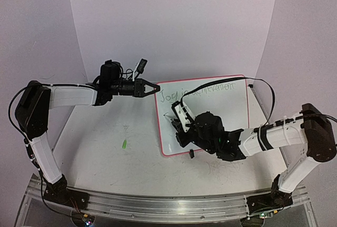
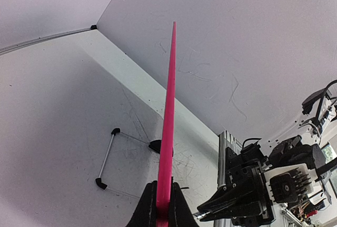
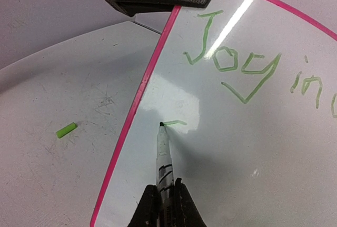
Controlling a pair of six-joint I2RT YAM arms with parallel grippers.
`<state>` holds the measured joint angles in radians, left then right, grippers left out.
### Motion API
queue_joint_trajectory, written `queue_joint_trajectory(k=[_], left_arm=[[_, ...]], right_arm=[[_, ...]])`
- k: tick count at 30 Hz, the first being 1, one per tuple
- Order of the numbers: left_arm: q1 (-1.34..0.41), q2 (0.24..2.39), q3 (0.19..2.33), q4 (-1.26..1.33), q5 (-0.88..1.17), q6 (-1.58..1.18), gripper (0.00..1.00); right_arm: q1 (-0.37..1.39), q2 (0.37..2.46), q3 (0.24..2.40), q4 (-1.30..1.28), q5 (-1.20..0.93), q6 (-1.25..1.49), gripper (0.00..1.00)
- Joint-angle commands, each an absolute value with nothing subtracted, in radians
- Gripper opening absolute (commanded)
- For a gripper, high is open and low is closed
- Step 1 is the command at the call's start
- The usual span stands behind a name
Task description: Write a sentence on the whiteboard
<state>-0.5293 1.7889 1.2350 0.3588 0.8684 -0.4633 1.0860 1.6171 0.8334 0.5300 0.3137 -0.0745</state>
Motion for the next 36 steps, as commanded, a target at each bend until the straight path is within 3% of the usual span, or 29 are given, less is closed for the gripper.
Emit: queue_joint_trajectory(k=[1, 11, 24, 36], left_arm=[[-0.528, 1.761, 1.232, 0.393, 0.865, -0.463, 0.0], [-0.528, 1.76, 1.232, 0.393, 0.866, -0.465, 0.0], [-0.528, 1.763, 1.233, 0.393, 0.864, -0.466, 0.0], [-0.528, 1.76, 1.232, 0.393, 0.865, -0.465, 0.0]], right_arm=[[1.093, 1.637, 0.865, 0.515, 0.317, -0.051, 0.0], [1.094, 1.592, 0.825, 0.494, 0.443, 0.0, 0.0], [1.098, 1.558, 0.781, 0.459, 0.397, 0.06, 0.0], [1.106, 1.642, 0.9, 0.462, 0.351, 0.036, 0.0]])
